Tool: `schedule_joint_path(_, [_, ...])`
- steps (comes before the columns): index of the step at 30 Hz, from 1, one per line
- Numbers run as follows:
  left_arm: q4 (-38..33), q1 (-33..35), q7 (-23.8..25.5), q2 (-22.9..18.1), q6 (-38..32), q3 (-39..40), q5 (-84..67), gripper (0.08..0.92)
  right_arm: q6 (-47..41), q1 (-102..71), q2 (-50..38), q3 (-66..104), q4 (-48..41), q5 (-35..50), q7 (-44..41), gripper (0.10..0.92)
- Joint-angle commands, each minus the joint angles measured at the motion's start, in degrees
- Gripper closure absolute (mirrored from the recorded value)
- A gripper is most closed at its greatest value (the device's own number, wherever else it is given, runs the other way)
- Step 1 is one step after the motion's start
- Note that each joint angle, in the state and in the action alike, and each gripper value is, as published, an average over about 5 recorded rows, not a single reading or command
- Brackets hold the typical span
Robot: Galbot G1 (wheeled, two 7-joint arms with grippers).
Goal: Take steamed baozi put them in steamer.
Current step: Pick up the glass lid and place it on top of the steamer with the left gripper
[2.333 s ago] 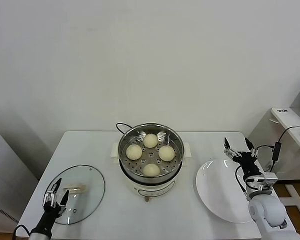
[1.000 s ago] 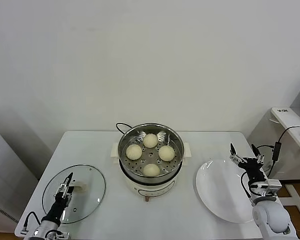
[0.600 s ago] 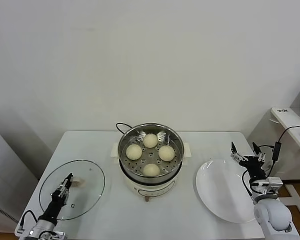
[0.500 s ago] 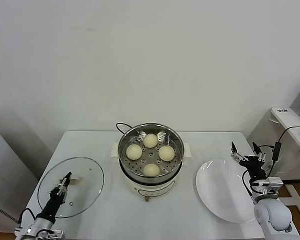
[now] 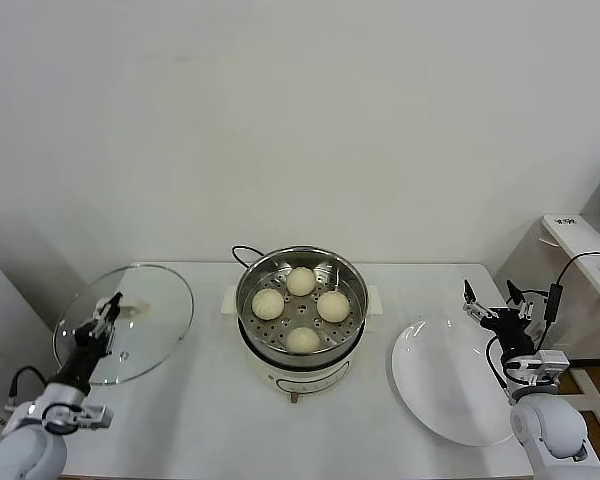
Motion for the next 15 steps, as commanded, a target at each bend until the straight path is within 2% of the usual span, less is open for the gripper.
schedule_joint_path(1, [-12.42, -3.46, 11.31, 4.9, 16.58, 6.9, -4.93, 0.894, 0.07, -0.03, -0.19, -0.05, 0.07, 0.1, -0.1, 0.203])
schedule_joint_path(7, [-16.16, -7.82, 14.4, 5.4, 26.26, 18.7, 0.32, 0.894, 0.15, 0.17, -0.37, -0.01, -0.05, 0.2, -0.1, 0.203])
schedule_joint_path(15, [-14.79, -19.87, 18.94, 3.12, 34.19, 32.28, 7.2, 0.894, -0.12, 0.63, -1.84, 0.06, 0.04, 0.33, 0.4, 0.203])
